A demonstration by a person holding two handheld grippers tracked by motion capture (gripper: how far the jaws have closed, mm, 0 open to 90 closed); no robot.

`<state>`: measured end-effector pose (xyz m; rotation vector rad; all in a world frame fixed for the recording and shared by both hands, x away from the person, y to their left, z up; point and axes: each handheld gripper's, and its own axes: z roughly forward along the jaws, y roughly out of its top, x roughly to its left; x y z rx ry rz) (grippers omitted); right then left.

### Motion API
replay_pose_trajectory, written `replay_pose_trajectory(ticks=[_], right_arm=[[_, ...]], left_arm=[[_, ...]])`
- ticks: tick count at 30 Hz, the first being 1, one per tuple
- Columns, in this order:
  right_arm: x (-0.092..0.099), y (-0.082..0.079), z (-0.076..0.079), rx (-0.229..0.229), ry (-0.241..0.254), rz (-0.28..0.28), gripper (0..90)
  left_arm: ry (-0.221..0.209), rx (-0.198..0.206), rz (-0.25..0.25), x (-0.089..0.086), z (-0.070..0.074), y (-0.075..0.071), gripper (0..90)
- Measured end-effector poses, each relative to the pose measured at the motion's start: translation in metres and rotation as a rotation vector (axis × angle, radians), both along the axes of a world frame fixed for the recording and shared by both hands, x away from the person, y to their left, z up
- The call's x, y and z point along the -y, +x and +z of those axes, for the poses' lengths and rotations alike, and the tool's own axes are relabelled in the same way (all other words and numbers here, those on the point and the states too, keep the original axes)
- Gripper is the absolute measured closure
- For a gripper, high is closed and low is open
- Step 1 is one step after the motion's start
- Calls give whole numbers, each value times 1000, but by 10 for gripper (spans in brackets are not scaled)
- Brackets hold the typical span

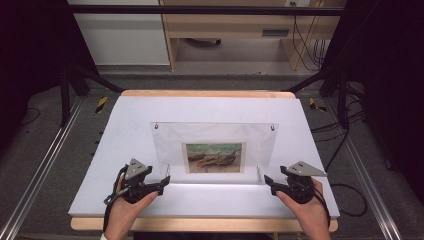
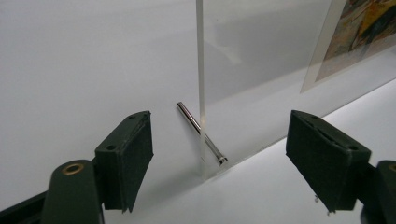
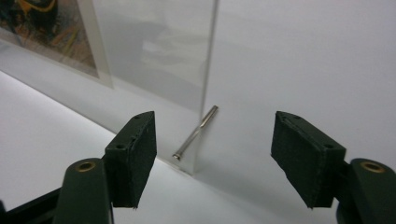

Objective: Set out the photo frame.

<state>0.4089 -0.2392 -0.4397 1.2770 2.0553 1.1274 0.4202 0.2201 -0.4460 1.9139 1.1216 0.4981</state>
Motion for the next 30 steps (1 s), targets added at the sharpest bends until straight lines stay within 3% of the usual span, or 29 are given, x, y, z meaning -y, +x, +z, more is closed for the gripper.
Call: replay_pose_trajectory(ticks=[3,11,17,25,30], right_arm=[[12,-4,2,21,0,-32,273],[32,-6,0,4,-18,-101,223],[39,-5,-1,-2,-13,-135,193],[47,-1,-6,11,-41,-161,168],[53,2,-10,-8,-45,-185,151]], left_arm=[[25,26,8,-2,4,-3,191],[79,79,43,-11,12,-5,160],[89,102,84,-25,15,-3,141],[93,102,133,-41,14,3,133],[92,94,166,-54,13,6,130]])
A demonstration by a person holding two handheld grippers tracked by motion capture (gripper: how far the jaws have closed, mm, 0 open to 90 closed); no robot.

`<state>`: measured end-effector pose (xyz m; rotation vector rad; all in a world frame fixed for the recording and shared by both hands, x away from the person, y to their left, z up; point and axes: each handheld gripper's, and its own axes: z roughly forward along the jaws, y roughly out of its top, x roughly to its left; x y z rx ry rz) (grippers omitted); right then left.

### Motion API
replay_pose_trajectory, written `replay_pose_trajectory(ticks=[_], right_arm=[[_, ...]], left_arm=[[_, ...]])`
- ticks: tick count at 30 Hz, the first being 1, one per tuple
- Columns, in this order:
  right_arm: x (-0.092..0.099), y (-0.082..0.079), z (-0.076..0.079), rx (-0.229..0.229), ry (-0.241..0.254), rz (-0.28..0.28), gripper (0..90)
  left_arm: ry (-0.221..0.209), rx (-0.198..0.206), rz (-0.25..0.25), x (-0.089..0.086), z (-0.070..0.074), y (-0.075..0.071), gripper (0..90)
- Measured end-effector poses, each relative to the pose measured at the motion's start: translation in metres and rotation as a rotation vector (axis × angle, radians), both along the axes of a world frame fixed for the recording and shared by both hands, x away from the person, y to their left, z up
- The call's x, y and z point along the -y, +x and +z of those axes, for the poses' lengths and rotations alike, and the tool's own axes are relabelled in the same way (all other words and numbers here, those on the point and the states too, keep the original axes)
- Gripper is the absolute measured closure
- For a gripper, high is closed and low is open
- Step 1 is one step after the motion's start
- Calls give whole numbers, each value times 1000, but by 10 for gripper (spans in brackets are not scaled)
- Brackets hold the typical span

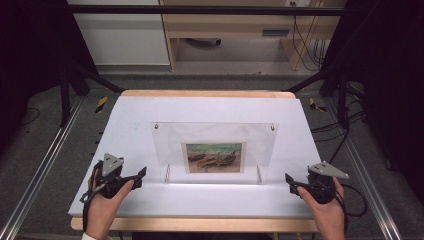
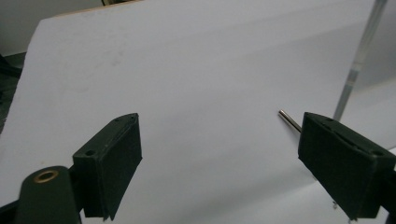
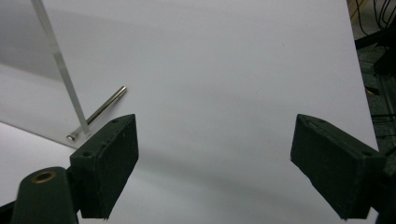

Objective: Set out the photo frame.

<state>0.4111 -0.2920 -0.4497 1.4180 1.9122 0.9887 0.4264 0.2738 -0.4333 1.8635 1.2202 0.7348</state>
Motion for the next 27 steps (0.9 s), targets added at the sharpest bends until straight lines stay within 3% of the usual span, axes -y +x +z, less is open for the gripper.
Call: replay_pose_trajectory(ticks=[7,17,21,27], right_arm=[[4,3,-4,-11,-16,-5,139],[11,8,-13,-65,-28,-23,134],[12,9,-15,-82,-50,-27,134],[9,8,-16,-85,-71,-24,152]], left_arm=[[13,-7,39,-14,-3,5,129],[34,-59,76,-32,-12,13,112],[71,-87,82,-34,-16,16,94],[81,-94,75,-32,-19,18,84]])
